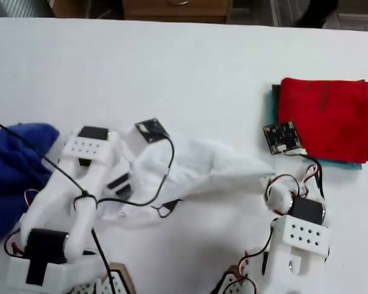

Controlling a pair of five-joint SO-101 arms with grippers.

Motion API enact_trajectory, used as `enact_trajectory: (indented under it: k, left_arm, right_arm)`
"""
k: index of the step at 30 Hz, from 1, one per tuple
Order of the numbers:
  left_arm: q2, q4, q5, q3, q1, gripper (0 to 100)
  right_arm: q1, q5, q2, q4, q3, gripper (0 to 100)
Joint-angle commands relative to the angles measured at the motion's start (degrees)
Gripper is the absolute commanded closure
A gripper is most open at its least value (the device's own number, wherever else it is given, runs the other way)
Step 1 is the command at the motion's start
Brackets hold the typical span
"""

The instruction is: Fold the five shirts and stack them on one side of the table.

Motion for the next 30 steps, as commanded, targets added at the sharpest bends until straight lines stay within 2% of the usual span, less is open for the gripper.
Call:
enact_trajectory:
  k: [1,6,15,17,19,20,21,28,30]
  left_arm:
    - [0.0,-1.67,-2.81,-0.66,-0.53,79]
    - [0.35,-2.37,-5.98,-0.22,-3.34,79]
    - [9.49,-3.78,-5.98,-0.84,-3.34,79]
    - [9.49,-3.52,-5.98,-1.71,-3.08,85]
    - [9.49,-3.43,-5.54,-3.3,-3.25,98]
    - [9.49,-3.25,-5.45,-4.0,-3.43,98]
    - [9.41,-2.29,-5.45,-4.97,-3.52,96]
    - [9.41,9.41,-5.45,-16.31,-3.52,97]
    - [9.41,13.36,-5.45,-21.05,-3.52,97]
  right_arm:
    - [0.57,-0.35,-1.45,-0.92,-0.18,71.9]
    - [0.57,-0.35,-1.45,-0.92,-0.18,71.9]
    - [0.4,-0.35,-1.45,-0.92,-0.35,71.9]
    - [0.48,-0.35,-1.45,-0.92,-0.44,71.9]
    - [0.57,-0.35,-1.45,-0.92,-0.44,71.9]
    - [0.57,-0.35,-1.45,-0.92,-0.44,71.9]
    - [0.57,-0.35,-1.45,-0.92,-0.44,71.9]
    - [0.31,-0.35,-0.92,-4.0,-0.09,72.1]
    - [0.04,-0.35,0.04,-6.11,-0.62,75.4]
